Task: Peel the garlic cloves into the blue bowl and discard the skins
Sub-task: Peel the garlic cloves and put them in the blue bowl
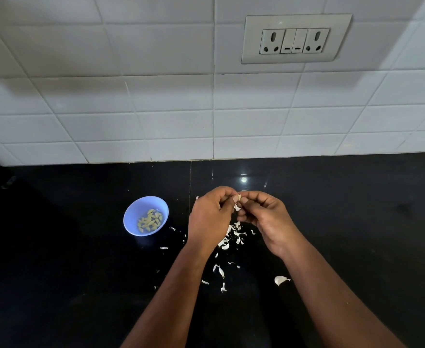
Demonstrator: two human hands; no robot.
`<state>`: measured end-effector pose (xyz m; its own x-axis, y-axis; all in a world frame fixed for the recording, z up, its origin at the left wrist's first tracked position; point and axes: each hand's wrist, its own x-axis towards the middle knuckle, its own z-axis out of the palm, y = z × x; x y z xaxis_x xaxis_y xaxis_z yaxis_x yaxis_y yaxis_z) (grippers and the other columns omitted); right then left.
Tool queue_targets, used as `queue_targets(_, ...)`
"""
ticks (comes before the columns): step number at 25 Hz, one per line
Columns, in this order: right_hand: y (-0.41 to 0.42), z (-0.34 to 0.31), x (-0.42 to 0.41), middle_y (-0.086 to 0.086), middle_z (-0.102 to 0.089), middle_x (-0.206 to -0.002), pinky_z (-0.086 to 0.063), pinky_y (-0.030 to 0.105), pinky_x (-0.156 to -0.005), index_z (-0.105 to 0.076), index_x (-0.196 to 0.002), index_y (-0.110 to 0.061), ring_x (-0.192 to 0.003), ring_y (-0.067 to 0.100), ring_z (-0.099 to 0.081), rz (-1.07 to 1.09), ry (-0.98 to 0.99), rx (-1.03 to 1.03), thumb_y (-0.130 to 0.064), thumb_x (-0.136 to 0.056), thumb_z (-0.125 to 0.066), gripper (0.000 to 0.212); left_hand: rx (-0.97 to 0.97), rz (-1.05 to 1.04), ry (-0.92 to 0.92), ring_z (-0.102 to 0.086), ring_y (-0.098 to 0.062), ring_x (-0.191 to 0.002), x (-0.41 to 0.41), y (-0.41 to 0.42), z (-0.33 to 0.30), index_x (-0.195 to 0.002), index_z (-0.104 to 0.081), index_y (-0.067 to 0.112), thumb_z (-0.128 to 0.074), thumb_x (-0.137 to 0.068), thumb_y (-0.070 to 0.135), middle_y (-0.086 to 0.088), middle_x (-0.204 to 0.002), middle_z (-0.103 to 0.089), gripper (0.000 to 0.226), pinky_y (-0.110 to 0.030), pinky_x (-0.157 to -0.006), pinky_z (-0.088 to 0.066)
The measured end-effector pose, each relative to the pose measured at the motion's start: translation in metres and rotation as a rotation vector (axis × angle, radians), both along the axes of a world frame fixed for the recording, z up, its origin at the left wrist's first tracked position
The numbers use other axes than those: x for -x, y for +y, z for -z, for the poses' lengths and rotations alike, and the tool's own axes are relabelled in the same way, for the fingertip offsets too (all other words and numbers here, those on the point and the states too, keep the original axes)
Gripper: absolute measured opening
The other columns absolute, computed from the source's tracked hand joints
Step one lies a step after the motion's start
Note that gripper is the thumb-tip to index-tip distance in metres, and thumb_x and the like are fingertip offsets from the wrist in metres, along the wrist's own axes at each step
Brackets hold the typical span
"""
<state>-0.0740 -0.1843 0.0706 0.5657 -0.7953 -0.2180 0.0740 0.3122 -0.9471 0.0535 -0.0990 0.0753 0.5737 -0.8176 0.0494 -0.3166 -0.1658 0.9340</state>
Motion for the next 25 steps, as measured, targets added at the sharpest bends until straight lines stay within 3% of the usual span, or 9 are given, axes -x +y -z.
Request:
queue_targets(2,-0.001,-0.001,0.002,0.011,-0.073,-0.084,-0.062,0.029,-0.072,-0.076,-0.106,-0.004,-0.073,0.016,-0.067,-0.033,-0.063,-0.044,-0.003,-0.098,-0.065,0.013,0.009,0.003,0.151,-0.069,-0.011,-0.071,0.002,-0.002,-0.005,-0.097,-0.075,0.026,-0.067,-0.102,0.02,0.003,-0.081,-0.074,0.011,-0.031,-0.066,-0.058)
queue_targets(5,-0.001,-0.001,0.005,0.012,-0.07,-0.084,-0.061,0.026,-0.068,-0.073,-0.108,-0.003,-0.072,0.016,-0.066,-0.082,-0.16,-0.101,-0.006,-0.094,-0.068,0.015,0.016,0.028,0.505,-0.058,-0.009,-0.059,0.002,-0.001,-0.013,-0.098,-0.074,0.012,-0.064,-0.103,0.012,-0.002,-0.069,-0.065,0.011,-0.02,-0.044,-0.038)
queue_targets(7,0.0,0.0,0.006,0.011,-0.07,-0.085,-0.062,0.027,-0.07,-0.074,-0.107,-0.004,-0.072,0.016,-0.066,-0.104,-0.19,-0.118,-0.009,-0.09,-0.07,0.018,-0.01,0.04,0.617,-0.056,-0.007,-0.056,0.002,0.0,-0.015,-0.096,-0.074,0.013,-0.063,-0.104,0.013,0.0,-0.068,-0.062,0.014,-0.019,-0.041,-0.031)
queue_targets(12,0.005,0.004,0.0,0.01,-0.072,-0.088,-0.063,0.027,-0.078,-0.072,-0.12,-0.004,-0.077,0.017,-0.068,-0.037,-0.179,-0.129,-0.006,-0.098,-0.066,0.023,-0.115,-0.023,0.589,-0.053,-0.004,-0.057,0.011,0.005,-0.011,-0.102,-0.071,0.009,-0.054,-0.109,0.021,0.004,-0.07,-0.061,0.022,-0.02,-0.045,-0.035)
queue_targets(15,0.008,0.003,-0.001,0.012,-0.076,-0.095,-0.061,0.035,-0.087,-0.077,-0.117,-0.01,-0.081,0.019,-0.068,0.017,-0.032,0.036,-0.008,-0.097,-0.069,0.021,-0.139,-0.072,0.578,-0.053,-0.005,-0.057,0.012,0.01,-0.005,-0.106,-0.07,0.007,-0.049,-0.11,0.021,0.003,-0.073,-0.062,0.025,-0.022,-0.045,-0.035)
queue_targets(17,0.012,0.0,-0.001,0.012,-0.079,-0.099,-0.06,0.032,-0.085,-0.08,-0.111,-0.014,-0.081,0.018,-0.069,0.049,0.036,0.154,-0.008,-0.097,-0.071,0.017,-0.123,-0.113,0.581,-0.053,-0.007,-0.056,0.012,0.013,-0.004,-0.103,-0.07,0.005,-0.055,-0.109,0.026,0.001,-0.073,-0.062,0.026,-0.023,-0.044,-0.035)
queue_targets(20,0.019,-0.008,-0.002,-0.001,-0.08,-0.099,-0.058,0.022,-0.084,-0.08,-0.108,-0.017,-0.091,0.011,-0.074,0.086,0.107,0.31,-0.011,-0.097,-0.073,0.014,-0.058,-0.152,0.61,-0.054,-0.008,-0.057,0.011,0.015,-0.005,-0.089,-0.071,0.007,-0.072,-0.099,0.034,0.0,-0.07,-0.063,0.029,-0.023,-0.044,-0.036)
queue_targets(25,0.024,-0.013,-0.001,-0.017,-0.077,-0.097,-0.053,0.011,-0.08,-0.081,-0.102,-0.018,-0.094,0.0,-0.073,0.101,0.211,0.518,-0.014,-0.094,-0.076,0.011,0.002,-0.132,0.856,-0.058,-0.008,-0.06,0.01,0.018,-0.01,-0.094,-0.075,0.01,-0.077,-0.095,0.028,-0.001,-0.076,-0.067,0.018,-0.021,-0.043,-0.035)
